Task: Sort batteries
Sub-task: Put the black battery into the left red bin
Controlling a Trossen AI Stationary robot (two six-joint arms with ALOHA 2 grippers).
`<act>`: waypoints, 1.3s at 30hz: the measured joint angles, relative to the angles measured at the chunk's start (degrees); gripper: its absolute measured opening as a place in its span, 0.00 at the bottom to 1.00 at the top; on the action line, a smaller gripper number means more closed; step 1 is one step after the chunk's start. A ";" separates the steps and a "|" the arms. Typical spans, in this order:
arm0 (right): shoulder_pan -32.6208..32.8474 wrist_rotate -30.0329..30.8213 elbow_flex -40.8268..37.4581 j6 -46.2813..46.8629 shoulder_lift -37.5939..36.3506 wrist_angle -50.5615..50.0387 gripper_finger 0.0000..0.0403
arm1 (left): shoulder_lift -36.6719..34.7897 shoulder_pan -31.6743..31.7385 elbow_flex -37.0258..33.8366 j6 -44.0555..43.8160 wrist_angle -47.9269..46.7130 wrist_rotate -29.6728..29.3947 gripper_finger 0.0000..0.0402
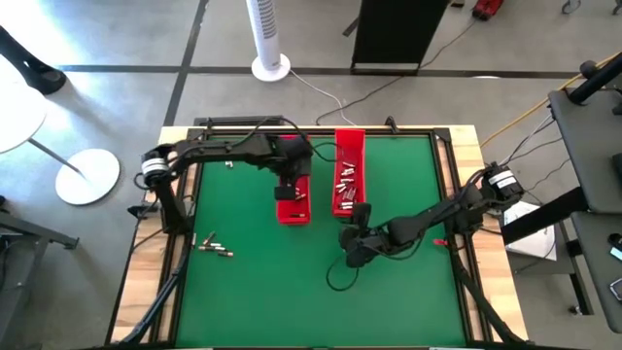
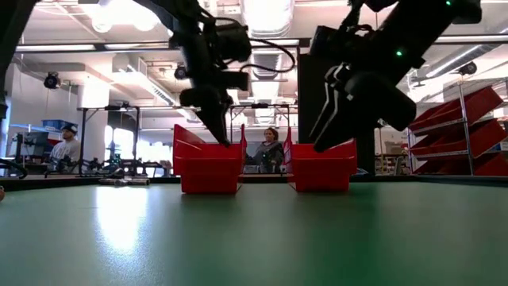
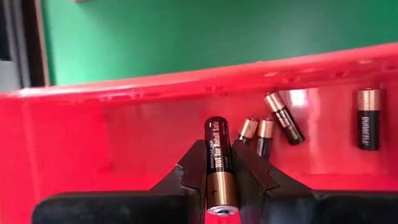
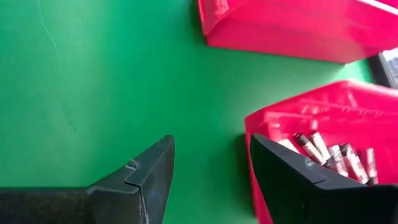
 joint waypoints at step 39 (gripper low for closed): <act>-0.06 -24.42 5.07 -5.33 -0.72 -1.12 0.50 | 12.65 0.15 2.53 0.07 -0.90 -0.62 0.19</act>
